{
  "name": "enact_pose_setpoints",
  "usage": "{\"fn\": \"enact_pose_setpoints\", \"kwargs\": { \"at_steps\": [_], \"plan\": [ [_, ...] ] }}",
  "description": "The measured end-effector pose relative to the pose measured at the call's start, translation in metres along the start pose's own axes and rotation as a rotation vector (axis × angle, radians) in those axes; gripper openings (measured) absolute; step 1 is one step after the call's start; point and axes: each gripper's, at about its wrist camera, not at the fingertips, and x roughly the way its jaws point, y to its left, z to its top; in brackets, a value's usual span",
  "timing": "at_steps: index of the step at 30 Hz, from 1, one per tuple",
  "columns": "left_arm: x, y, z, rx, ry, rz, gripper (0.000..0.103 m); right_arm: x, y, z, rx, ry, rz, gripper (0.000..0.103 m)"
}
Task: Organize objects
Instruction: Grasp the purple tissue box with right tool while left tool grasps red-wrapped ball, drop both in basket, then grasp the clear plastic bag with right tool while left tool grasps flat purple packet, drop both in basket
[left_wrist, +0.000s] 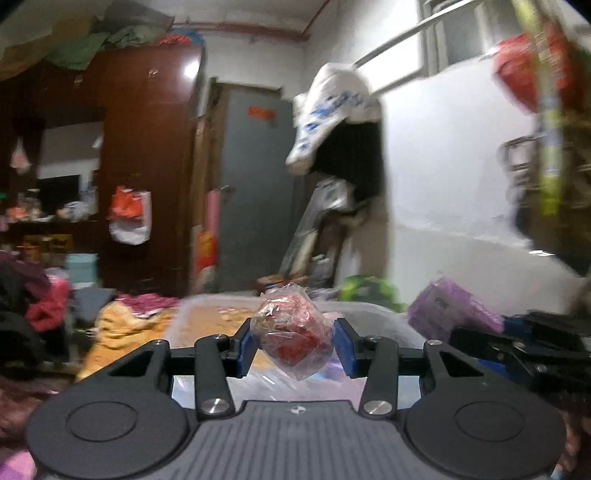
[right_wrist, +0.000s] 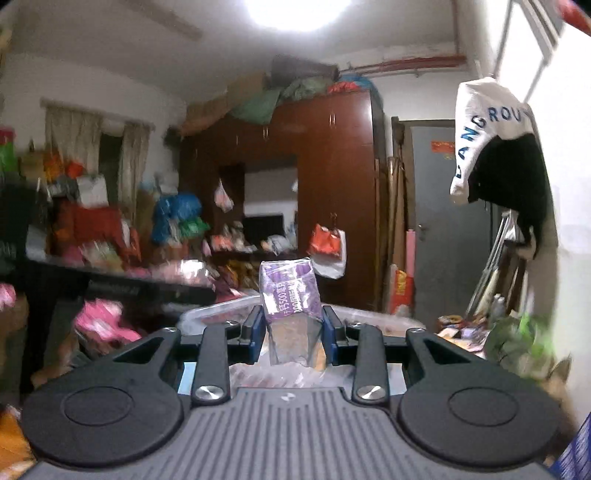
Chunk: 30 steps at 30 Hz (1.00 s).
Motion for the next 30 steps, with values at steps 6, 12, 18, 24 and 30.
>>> {"fn": "enact_pose_setpoints", "kwargs": {
  "at_steps": [6,12,18,24,30],
  "plan": [
    [0.060,0.025,-0.001,-0.073,0.150,-0.048,0.103,0.056,-0.001,0.004,-0.043,0.088,-0.042,0.087],
    [-0.005,0.031,-0.028,-0.064,0.004,-0.035,0.103,-0.006,-0.003,-0.019,0.037,0.036,0.020,0.103],
    [-0.011,0.040,-0.084,-0.113,0.076,-0.002,0.103,0.002,-0.013,-0.072,0.118,0.214,-0.004,0.074],
    [0.013,0.052,-0.096,-0.174,0.146,0.012,0.099,0.034,-0.012,-0.088,0.171,0.322,0.041,0.059],
    [0.032,0.047,-0.103,-0.167,0.227,-0.012,0.099,0.039,-0.007,-0.089,0.151,0.352,0.046,0.054]
  ]
}}
